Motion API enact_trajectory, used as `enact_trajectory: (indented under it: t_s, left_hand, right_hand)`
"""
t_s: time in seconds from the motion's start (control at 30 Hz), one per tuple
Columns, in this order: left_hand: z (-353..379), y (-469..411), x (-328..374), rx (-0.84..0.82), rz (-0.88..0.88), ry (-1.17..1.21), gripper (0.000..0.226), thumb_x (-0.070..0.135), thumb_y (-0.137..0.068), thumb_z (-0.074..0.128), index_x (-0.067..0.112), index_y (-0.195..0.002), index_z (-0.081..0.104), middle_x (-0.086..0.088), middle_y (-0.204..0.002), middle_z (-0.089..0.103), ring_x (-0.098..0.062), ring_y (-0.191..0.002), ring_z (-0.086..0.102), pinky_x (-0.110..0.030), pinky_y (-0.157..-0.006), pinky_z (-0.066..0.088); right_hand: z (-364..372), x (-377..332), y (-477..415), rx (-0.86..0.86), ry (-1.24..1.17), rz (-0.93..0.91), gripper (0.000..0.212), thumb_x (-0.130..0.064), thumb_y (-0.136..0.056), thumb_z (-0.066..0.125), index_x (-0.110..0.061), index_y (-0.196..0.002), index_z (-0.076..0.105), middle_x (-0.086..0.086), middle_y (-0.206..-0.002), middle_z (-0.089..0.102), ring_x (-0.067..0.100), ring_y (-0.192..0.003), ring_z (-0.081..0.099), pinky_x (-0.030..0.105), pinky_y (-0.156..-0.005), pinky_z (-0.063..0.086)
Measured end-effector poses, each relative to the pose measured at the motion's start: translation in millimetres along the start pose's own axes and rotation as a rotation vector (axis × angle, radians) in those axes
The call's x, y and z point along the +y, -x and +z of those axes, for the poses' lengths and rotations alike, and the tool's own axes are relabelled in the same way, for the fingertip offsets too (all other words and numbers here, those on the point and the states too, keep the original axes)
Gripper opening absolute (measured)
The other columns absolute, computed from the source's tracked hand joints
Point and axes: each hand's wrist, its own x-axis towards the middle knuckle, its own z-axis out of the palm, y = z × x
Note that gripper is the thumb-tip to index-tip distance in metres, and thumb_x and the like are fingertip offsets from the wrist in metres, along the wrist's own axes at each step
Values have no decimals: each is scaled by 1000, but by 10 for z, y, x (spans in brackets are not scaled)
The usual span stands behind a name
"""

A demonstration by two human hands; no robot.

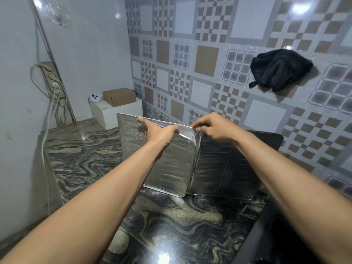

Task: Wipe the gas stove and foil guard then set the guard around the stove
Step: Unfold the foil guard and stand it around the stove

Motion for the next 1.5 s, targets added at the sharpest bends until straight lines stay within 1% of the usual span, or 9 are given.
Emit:
enact_trajectory:
  t_s: [0.17, 0.3, 0.4, 0.53, 0.7, 0.9, 1.07, 1.33, 1.5]
  left_hand:
    - [-44, 12, 159, -15, -10, -31, 94, 10, -82, 54, 8, -156, -3, -28, -150, 38, -47, -124, 53, -56, -100, 48]
    - [-163, -52, 215, -61, 62, -200, 60, 3, -90, 45, -2, -147, 29, -26, -136, 53, -42, -115, 60, -50, -89, 57]
    - [-256, 81, 276, -181, 129, -349, 50, -8, -76, 43, -4, -126, 42, -27, -101, 57, -32, -68, 55, -26, -39, 42]
    - [-335, 121, 296, -363, 203, -457, 60, 0, -48, 45, 5, -107, 53, -25, -86, 55, -28, -68, 46, -34, -54, 31]
    - [-279, 238, 323, -553, 201, -416, 66, -20, -75, 35, 28, -118, 51, -12, -103, 47, -24, -81, 39, -32, -58, 27]
    - [-181, 162, 319, -527, 197, -388, 92, -21, -74, 33, 30, -150, 40, -5, -133, 50, -27, -91, 53, -25, -55, 42]
    - [-23, 187, 381, -584, 235, -379, 94, -23, -72, 30, 34, -144, 48, -10, -138, 55, -25, -98, 54, -37, -74, 40]
    - [568, 690, 576, -735, 278, -393, 85, -24, -83, 27, 39, -136, 47, -16, -78, 60, -6, -30, 51, -15, -29, 37]
    - [951, 858, 639, -899, 242, -369, 91, -24, -78, 28, 37, -142, 48, -20, -106, 63, -10, -43, 63, -19, -37, 47]
  right_hand:
    - [197, 103, -1, 71, 415, -63, 73, -6, -91, 62, -45, -147, 37, -1, -122, 67, 20, -100, 65, 34, -79, 54]
    - [175, 265, 60, 218, 376, -20, 43, -35, -101, 44, -46, -142, 45, 2, -112, 69, 23, -99, 65, 38, -77, 52]
    - [57, 427, 130, 246, 437, 9, 49, -25, -101, 49, -48, -143, 41, 5, -118, 69, 27, -102, 65, 41, -82, 54]
    - [-177, 721, 249, 223, 532, 99, 76, 1, -93, 54, -48, -147, 34, 7, -138, 58, 32, -121, 58, 42, -91, 49]
    - [-190, 823, 192, 143, 563, 93, 104, 10, -85, 53, -60, -147, 8, 11, -130, 58, 30, -105, 62, 42, -81, 54]
    - [-226, 1058, 216, 194, 545, 79, 103, 17, -82, 47, -58, -147, 20, 8, -141, 52, 26, -103, 63, 39, -82, 54]
    - [-502, 1380, 558, 179, 529, 180, 96, 13, -86, 49, -58, -146, 24, 8, -127, 56, 26, -99, 58, 34, -85, 48]
    - [-880, 1786, 1425, 171, 545, 340, 98, 13, -86, 51, -60, -145, 23, 6, -152, 45, 31, -124, 54, 37, -99, 47]
    - [-1061, 1941, 1970, 211, 553, 457, 92, 7, -91, 52, -63, -144, 22, 4, -155, 40, 32, -131, 50, 36, -100, 46]
